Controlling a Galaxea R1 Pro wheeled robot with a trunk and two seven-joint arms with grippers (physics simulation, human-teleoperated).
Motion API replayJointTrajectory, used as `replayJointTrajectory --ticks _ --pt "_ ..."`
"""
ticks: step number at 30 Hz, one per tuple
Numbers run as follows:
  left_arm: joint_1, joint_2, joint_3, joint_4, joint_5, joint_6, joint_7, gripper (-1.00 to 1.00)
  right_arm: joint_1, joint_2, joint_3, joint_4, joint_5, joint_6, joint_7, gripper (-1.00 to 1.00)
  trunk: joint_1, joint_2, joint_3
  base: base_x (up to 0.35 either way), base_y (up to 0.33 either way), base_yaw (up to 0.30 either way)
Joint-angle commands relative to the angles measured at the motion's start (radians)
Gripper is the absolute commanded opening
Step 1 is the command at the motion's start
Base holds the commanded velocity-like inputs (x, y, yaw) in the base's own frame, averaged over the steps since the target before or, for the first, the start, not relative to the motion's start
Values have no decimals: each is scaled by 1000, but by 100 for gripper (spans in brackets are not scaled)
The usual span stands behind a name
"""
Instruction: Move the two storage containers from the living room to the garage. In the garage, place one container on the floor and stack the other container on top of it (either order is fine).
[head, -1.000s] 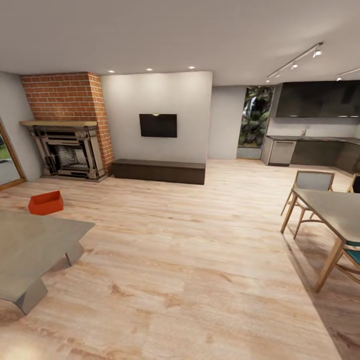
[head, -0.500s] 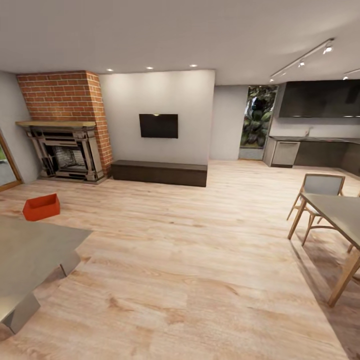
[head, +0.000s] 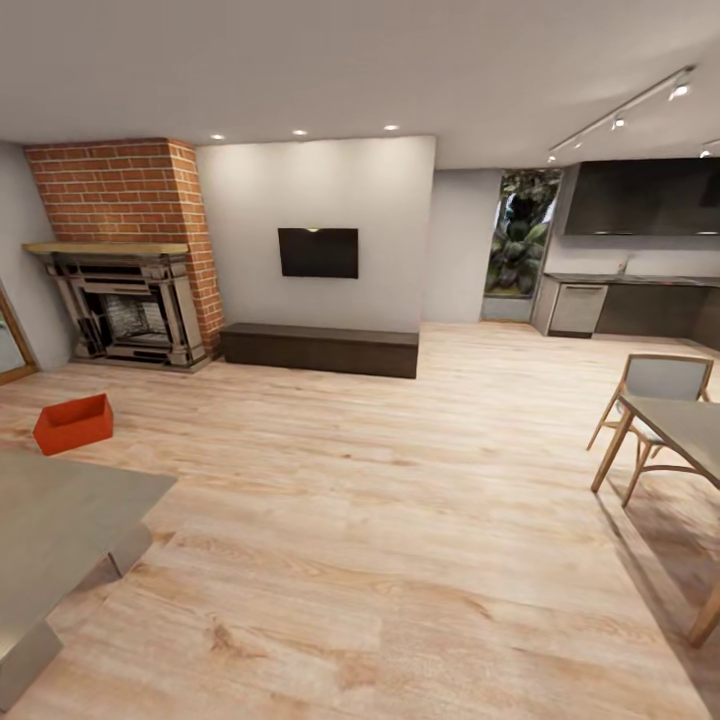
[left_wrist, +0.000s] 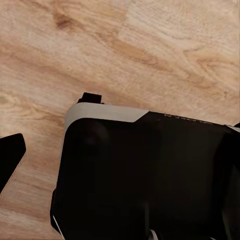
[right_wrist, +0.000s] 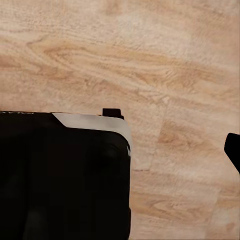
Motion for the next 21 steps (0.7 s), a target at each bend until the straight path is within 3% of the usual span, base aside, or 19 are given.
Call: replayJointTrajectory --ticks 1,21 --pt "-1 0 -2 1 6 -4 1 100 -1 1 8 3 -7 -5 -2 100 1 -2 -2 323 71 0" --pt "-1 0 -2 1 6 -4 1 100 -1 -2 7 3 -6 -5 -2 100 1 -2 -2 323 71 0"
